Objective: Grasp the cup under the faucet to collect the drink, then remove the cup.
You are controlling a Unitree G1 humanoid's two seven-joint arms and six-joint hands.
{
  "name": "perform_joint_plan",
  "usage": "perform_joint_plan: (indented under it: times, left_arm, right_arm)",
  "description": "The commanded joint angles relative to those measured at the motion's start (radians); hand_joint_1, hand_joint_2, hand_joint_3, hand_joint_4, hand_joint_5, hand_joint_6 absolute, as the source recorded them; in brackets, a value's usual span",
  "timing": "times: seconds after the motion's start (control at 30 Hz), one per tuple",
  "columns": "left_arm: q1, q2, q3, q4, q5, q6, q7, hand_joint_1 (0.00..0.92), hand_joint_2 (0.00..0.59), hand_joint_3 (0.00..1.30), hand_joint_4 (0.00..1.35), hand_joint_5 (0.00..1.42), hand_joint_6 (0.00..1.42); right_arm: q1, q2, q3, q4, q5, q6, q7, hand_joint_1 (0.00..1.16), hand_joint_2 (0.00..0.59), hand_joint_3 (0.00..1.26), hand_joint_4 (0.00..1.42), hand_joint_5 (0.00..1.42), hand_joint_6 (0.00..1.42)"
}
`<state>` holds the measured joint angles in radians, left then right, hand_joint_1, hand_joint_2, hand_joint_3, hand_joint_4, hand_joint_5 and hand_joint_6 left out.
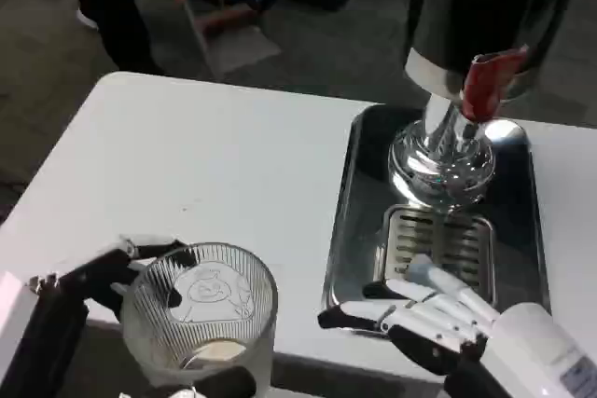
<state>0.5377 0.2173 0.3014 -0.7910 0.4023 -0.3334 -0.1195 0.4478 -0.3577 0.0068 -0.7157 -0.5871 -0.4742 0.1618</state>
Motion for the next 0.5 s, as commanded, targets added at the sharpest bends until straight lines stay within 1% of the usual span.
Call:
perform_joint_plan:
  times: [0.03,0.33,0.5]
  left_arm:
    - [0.0,0.0,0.005,-0.014,-0.008,-0.003,-0.001,0.501,0.09,0.62,0.72,0.75,0.53]
    - [0.001,-0.001,0.005,-0.015,-0.005,-0.003,0.0,0.501,0.09,0.62,0.72,0.75,0.53]
    - [0.003,-0.006,-0.004,-0.024,0.0,-0.001,-0.001,0.501,0.09,0.62,0.72,0.75,0.53]
  right_arm:
    - [0.003,0.002,-0.001,-0.017,0.014,-0.004,0.002,0.36,0.414,0.3,0.3,0.2,0.06]
    - [0.001,0.003,0.001,-0.014,0.012,-0.005,0.002,0.36,0.414,0.3,0.3,0.2,0.06]
    - [0.008,0.0,-0.007,-0.016,0.019,-0.008,0.0,0.36,0.414,0.3,0.3,0.2,0.06]
